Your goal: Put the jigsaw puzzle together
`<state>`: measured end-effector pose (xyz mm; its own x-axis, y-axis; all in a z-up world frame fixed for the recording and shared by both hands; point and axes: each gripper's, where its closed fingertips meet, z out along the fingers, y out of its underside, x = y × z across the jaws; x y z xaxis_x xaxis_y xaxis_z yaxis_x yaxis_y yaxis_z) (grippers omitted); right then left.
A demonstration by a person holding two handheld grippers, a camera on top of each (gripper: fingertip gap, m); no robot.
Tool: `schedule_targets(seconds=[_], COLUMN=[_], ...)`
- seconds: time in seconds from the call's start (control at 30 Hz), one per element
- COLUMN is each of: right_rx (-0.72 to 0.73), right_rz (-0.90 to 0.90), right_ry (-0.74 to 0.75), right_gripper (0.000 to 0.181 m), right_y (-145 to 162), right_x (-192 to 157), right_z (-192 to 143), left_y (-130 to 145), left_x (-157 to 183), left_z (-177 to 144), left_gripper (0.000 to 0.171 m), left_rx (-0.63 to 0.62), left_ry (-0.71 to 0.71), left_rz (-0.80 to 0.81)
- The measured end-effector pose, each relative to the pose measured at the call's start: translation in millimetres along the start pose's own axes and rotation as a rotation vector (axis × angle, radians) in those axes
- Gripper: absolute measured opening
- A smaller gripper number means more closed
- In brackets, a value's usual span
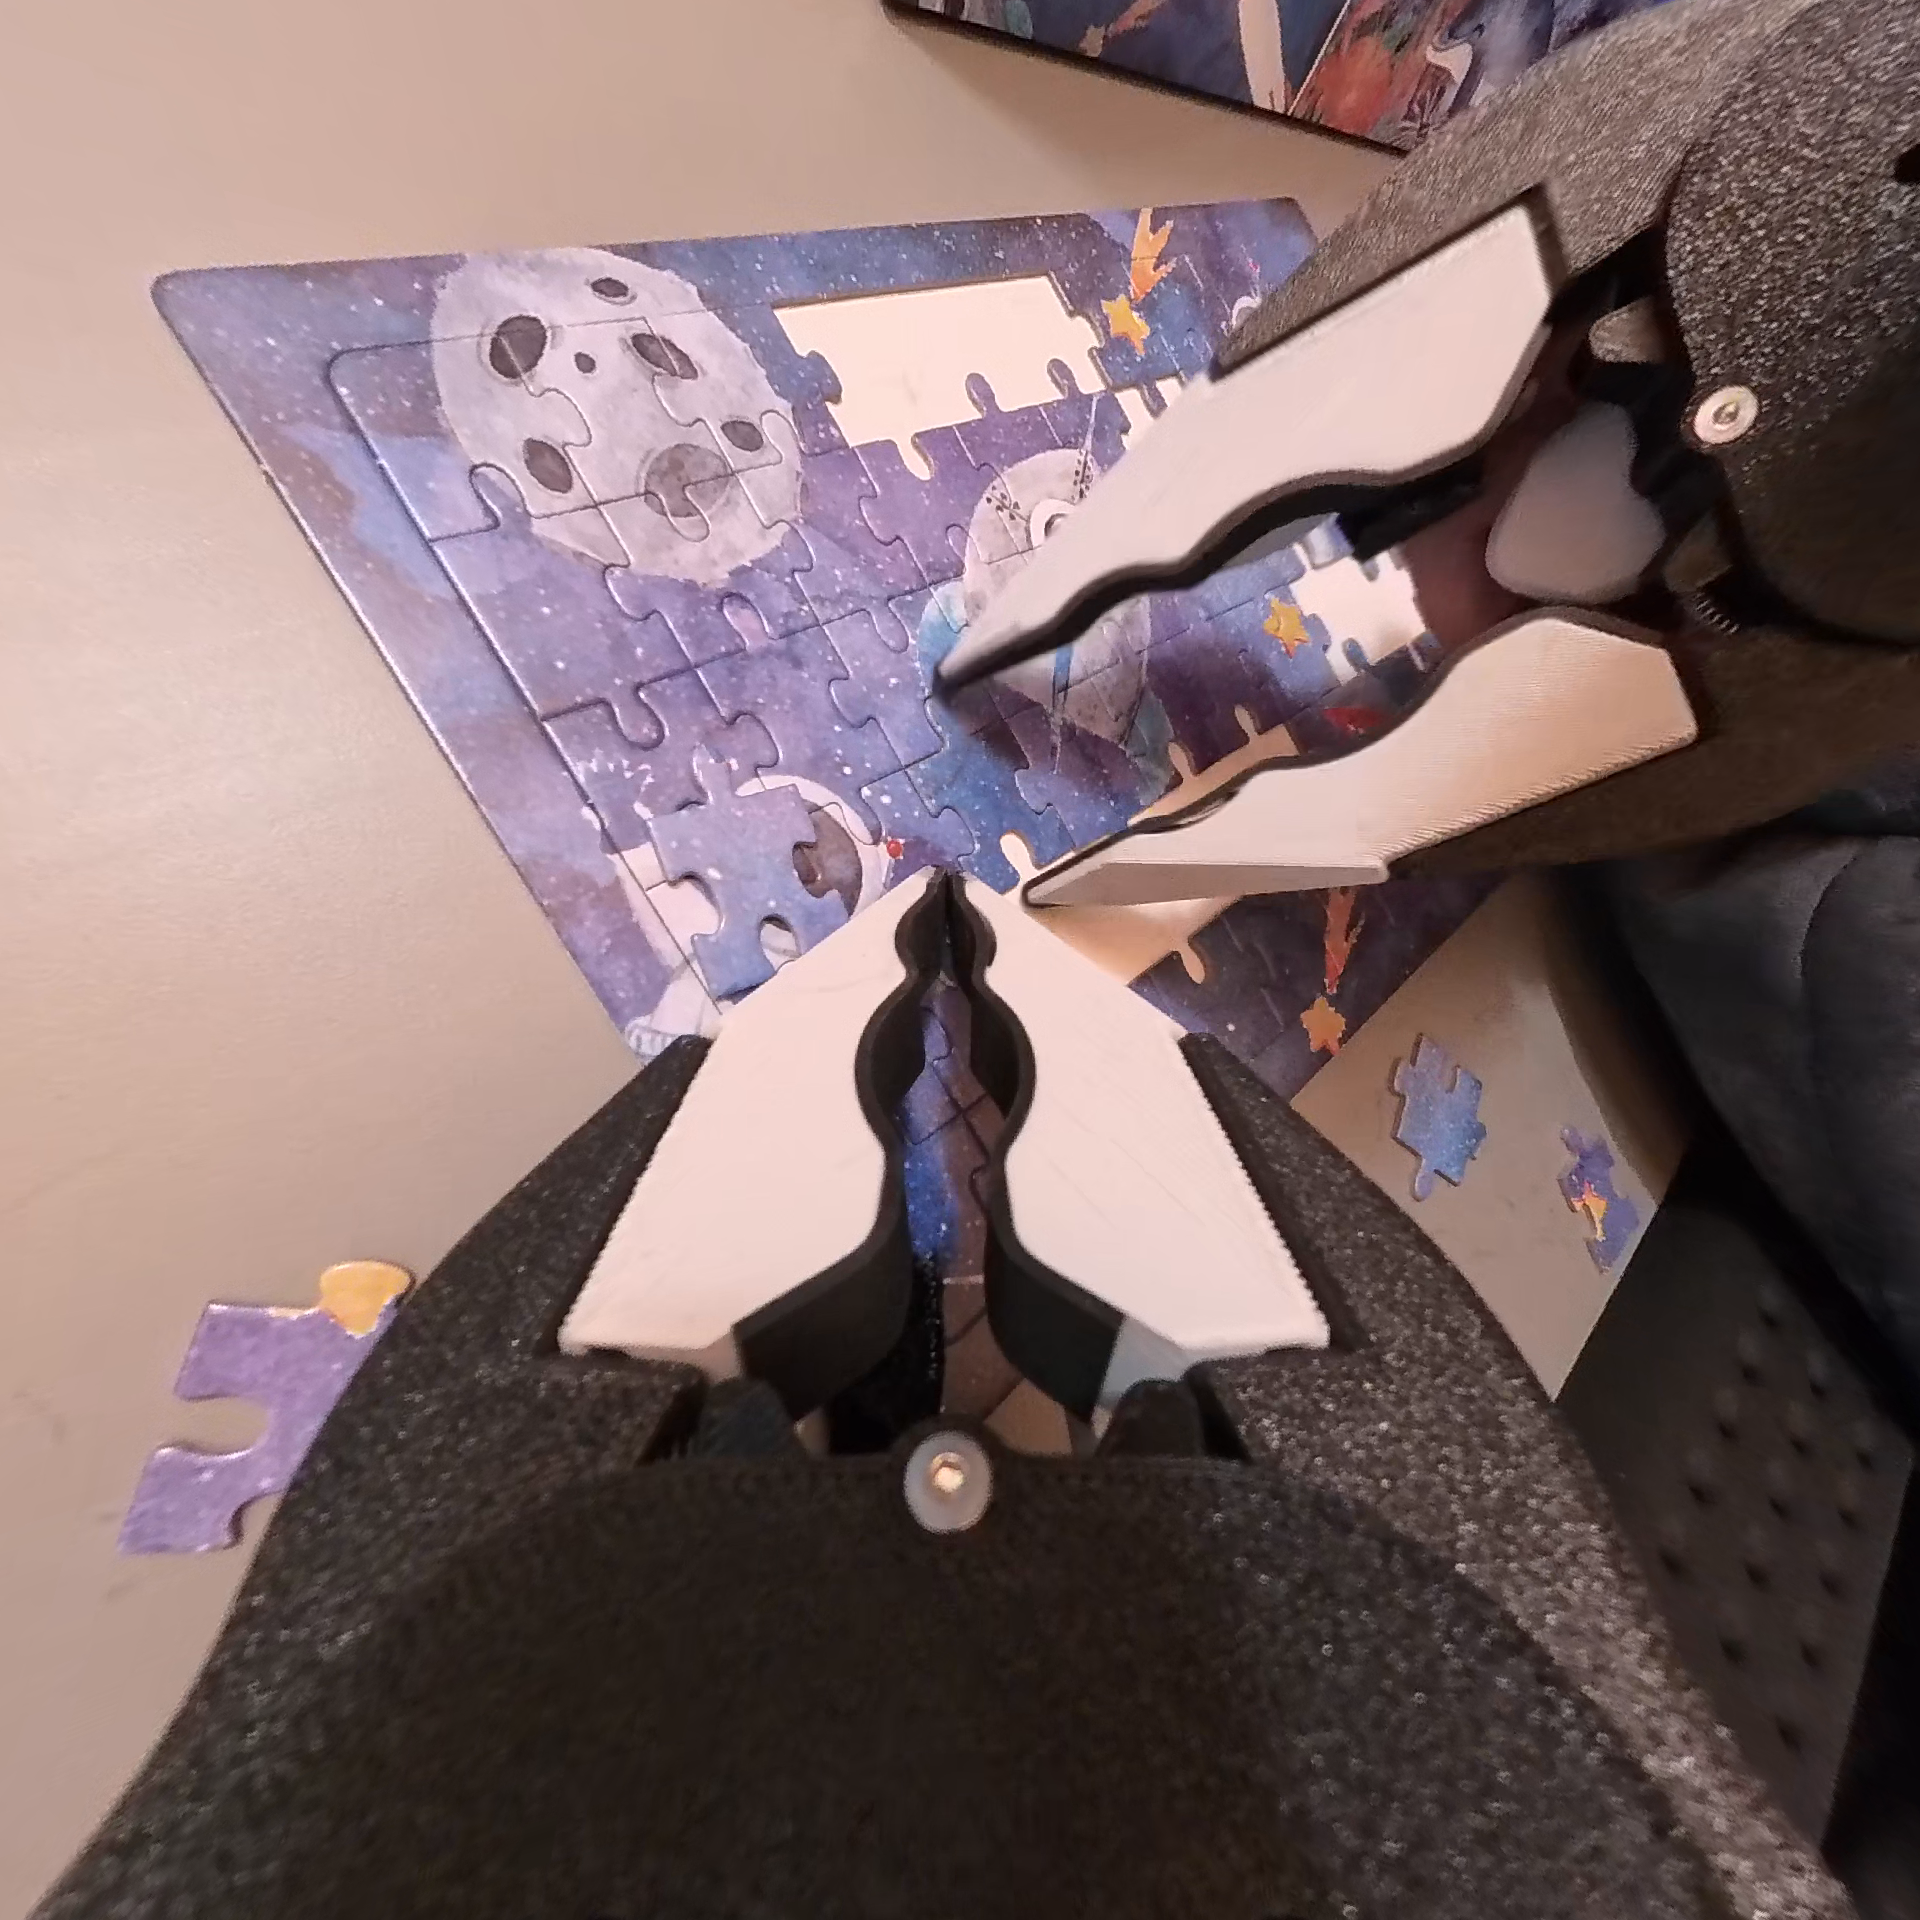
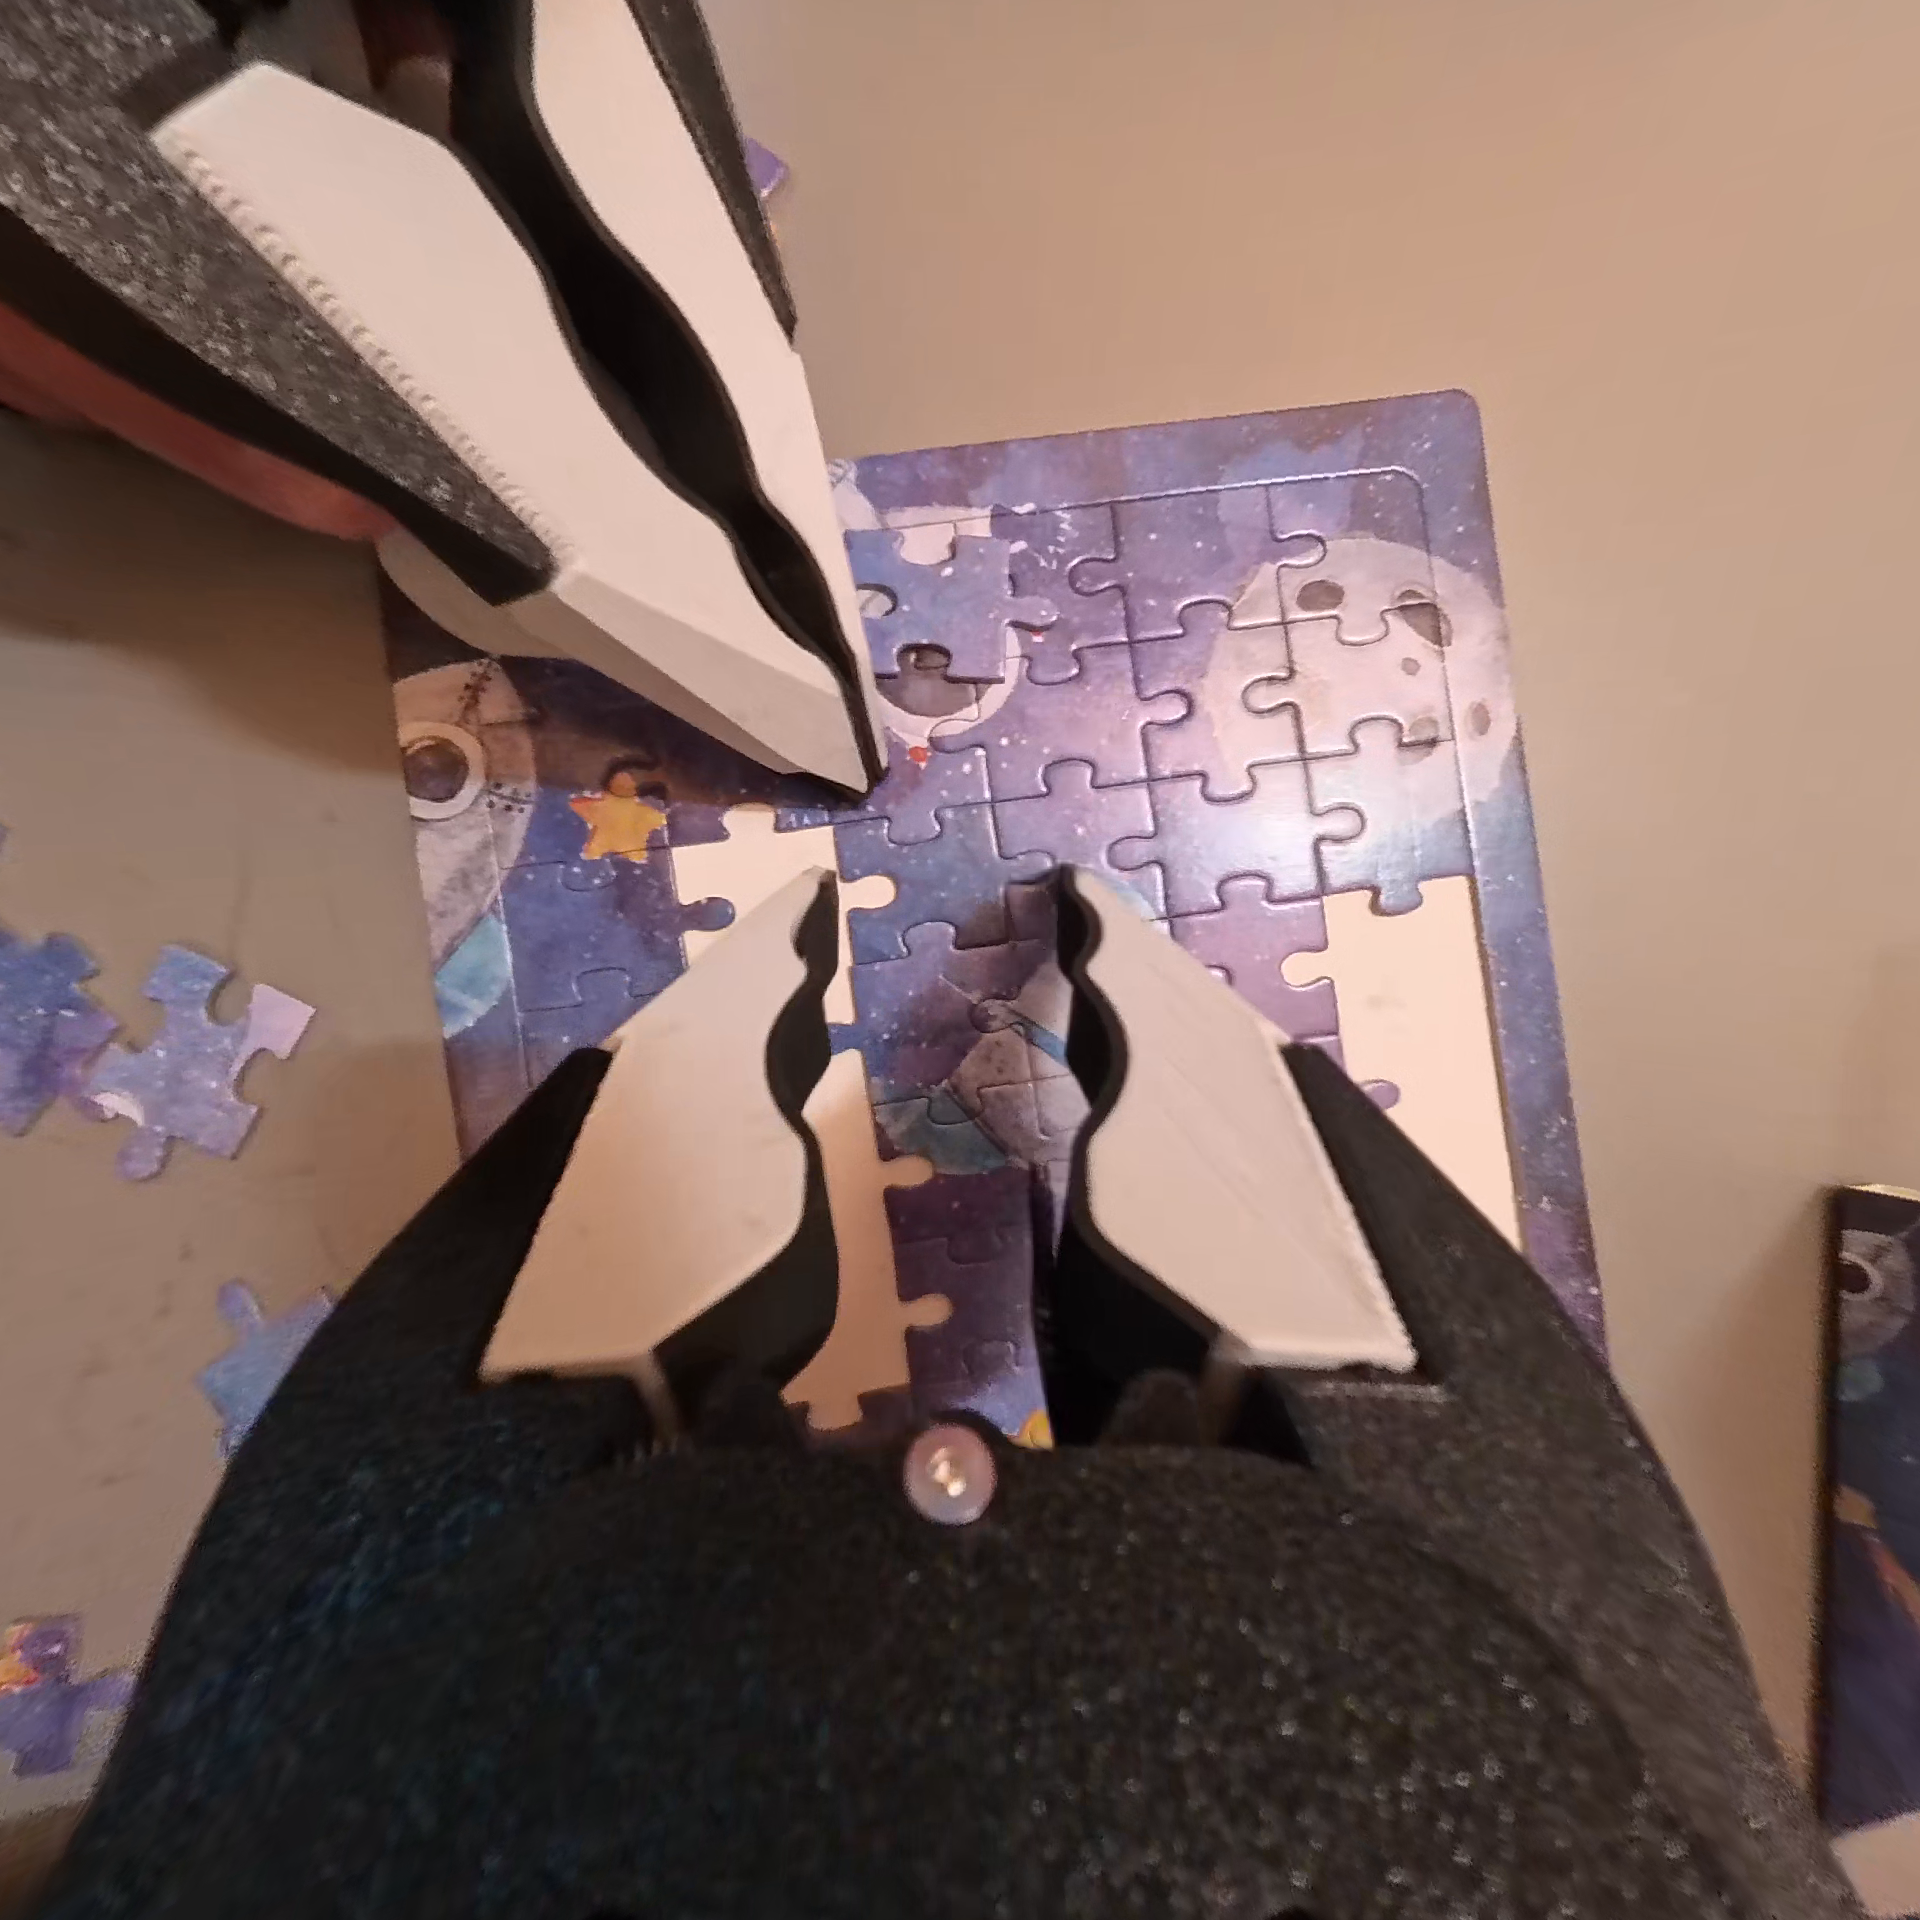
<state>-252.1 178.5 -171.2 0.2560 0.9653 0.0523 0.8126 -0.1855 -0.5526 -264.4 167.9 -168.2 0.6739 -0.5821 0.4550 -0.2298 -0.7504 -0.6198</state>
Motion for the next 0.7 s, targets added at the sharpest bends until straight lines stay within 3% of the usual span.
schedule_targets(seconds=[0.13,0.37,0.7], right_rx=[0.001,0.024,-0.058], right_rz=[0.012,-0.008,-0.216], right_ry=[0.010,0.029,0.288], right_gripper=[0.047,0.039,0.042], right_y=[1,1,-7], right_x=[3,9,15], right_z=[0,0,-5], left_y=[0,1,0], left_x=[0,0,-2], left_z=[0,0,0], left_gripper=[0.000,0.000,0.000], left_rx=[-0.001,-0.001,0.008], left_ry=[-0.009,-0.007,-0.022], left_rz=[0.009,0.004,-0.001])
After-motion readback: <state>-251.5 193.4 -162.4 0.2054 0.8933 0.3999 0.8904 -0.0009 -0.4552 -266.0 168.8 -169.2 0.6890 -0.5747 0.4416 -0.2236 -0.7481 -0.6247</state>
